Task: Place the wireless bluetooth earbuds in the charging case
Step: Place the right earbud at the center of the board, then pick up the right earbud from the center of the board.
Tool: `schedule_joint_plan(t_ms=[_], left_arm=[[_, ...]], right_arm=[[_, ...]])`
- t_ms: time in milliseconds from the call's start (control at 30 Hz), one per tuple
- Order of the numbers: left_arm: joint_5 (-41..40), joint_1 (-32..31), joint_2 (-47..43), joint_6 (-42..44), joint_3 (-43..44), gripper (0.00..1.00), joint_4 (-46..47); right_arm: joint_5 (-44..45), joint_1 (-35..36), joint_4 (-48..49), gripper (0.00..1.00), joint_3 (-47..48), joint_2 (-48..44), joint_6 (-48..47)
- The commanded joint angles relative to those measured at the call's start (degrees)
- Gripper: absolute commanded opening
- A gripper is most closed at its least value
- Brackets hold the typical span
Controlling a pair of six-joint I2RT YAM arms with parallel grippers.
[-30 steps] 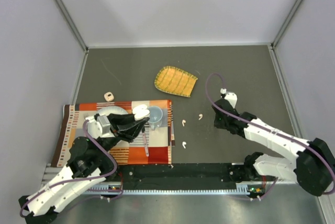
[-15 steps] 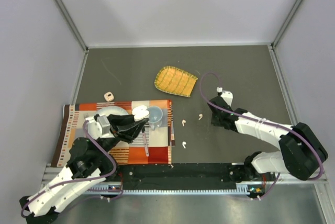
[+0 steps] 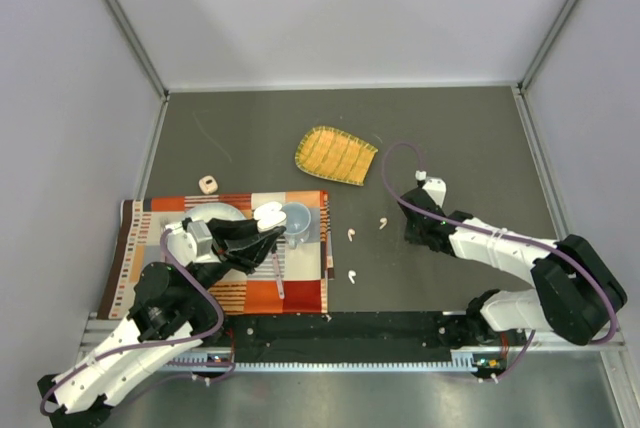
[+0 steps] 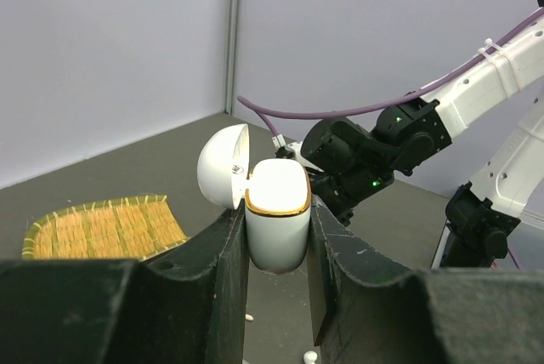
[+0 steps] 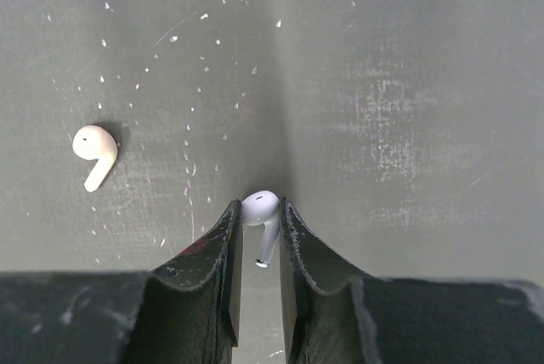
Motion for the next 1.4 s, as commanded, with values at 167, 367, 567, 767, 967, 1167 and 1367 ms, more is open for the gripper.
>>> schedule_joint_plan(t_ms=[167, 367, 567, 767, 967, 1167, 1367], left_arm=[[-0.3, -0.1, -0.3, -0.6, 0.2, 0.00, 1.6], [-0.2, -0.1, -0.1, -0.7, 0.0, 0.00, 1.7], [-0.2, -0.1, -0.4, -1.2, -0.1, 0.00, 1.5], [-0.7, -0.1, -0.9, -0.9, 0.0, 0.00, 0.7], [-0.9, -0.1, -1.3, -0.5, 0.3, 0.00, -0.3], [-1.4, 0.0, -2.0, -0.5, 0.1, 0.00, -0.9], [-1.8, -0.1, -2.7, -0.5, -0.1, 0.00, -1.3]], right_arm=[[-0.4, -0.3, -0.6, 0.28, -0.2, -0.9, 0.8], [-0.7, -0.3, -1.6, 0.30, 0.2, -2.4, 0.8], [-0.3, -0.3, -3.2, 0.31, 1.6, -1.7, 1.1], [-0.3, -0.3, -5.9, 0.32, 3.6, 0.6, 3.4], [-0.7, -0.3, -6.4, 0.30, 5.6, 3.3, 4.1], [-0.4, -0.2, -7.2, 0.26, 6.9, 5.8, 3.0], [-0.1, -0.3, -7.9, 0.19, 7.2, 5.4, 2.4]])
